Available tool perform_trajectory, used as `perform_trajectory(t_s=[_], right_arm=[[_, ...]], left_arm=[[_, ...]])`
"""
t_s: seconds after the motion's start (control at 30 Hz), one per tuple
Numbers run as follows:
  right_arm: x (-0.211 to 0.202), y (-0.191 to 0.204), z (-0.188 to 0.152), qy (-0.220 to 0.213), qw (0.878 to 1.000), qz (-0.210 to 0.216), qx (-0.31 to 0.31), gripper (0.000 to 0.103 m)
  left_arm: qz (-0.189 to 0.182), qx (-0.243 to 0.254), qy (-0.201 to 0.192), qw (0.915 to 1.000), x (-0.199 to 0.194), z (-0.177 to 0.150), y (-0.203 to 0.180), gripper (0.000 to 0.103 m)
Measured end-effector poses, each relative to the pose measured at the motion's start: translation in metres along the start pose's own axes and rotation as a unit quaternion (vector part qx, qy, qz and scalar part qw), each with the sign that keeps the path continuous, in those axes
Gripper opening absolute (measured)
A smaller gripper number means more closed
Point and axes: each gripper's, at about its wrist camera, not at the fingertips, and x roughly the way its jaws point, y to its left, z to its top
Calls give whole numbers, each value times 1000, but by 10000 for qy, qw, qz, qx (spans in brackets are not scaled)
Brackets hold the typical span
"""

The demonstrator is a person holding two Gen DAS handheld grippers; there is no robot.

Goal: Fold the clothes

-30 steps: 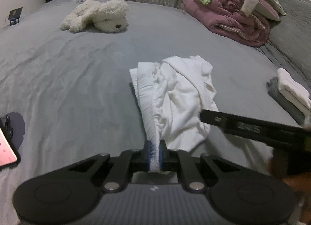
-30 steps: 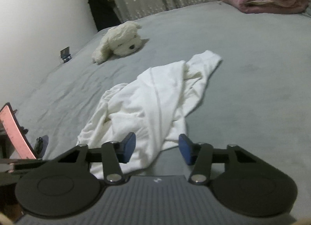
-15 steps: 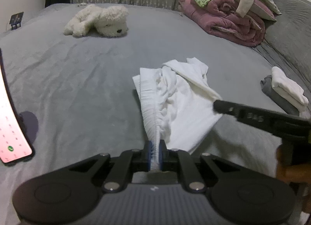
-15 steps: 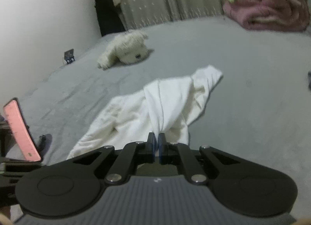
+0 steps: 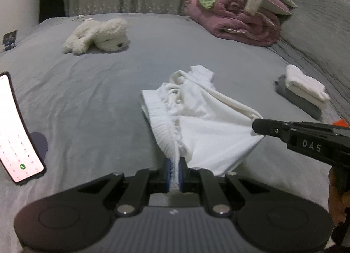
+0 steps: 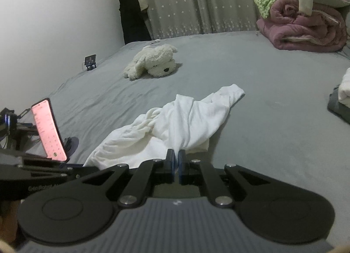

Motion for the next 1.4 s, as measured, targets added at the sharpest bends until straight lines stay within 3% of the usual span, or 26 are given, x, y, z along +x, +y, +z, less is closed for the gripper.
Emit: perform_trajectory(t_s=[0.37, 0.7, 0.93, 1.03, 1.07, 1.1, 1.13, 1.17, 1.4], right_arm=[[-46, -9, -21, 123, 9998, 139, 102, 4], [-59, -5, -58, 703, 9971, 279, 21, 4], [-38, -6, -81, 1337, 9907, 239, 9, 5], [-32, -9, -82, 1441, 9891, 285, 90, 15], [-32, -10, -81, 1426, 9892, 323, 121, 17], [-32, -11, -79, 1413, 9893, 348, 136, 26], [-34, -12, -76, 1363, 9899, 354, 154, 36], [-35, -13, -74, 1309, 9906, 359, 168, 52], [-27, -10, -56, 1022, 9940, 353, 136, 54]], left_arm=[[-703, 529, 368, 9954, -26, -31, -24, 7], [-972, 765, 848, 9887, -32, -64, -24, 7], [-1064, 965, 1317, 9808, -15, -76, -24, 9], [-1215, 955, 1363, 9785, -15, -71, -21, 26], [-1269, 955, 1367, 9778, -15, -69, -20, 41], [-1286, 944, 1324, 9783, -16, -67, -19, 48], [-1293, 933, 1280, 9789, -17, -66, -17, 48], [-1285, 892, 1245, 9798, -17, -64, -14, 48], [-1078, 398, 921, 9891, 0, -47, 7, 49]])
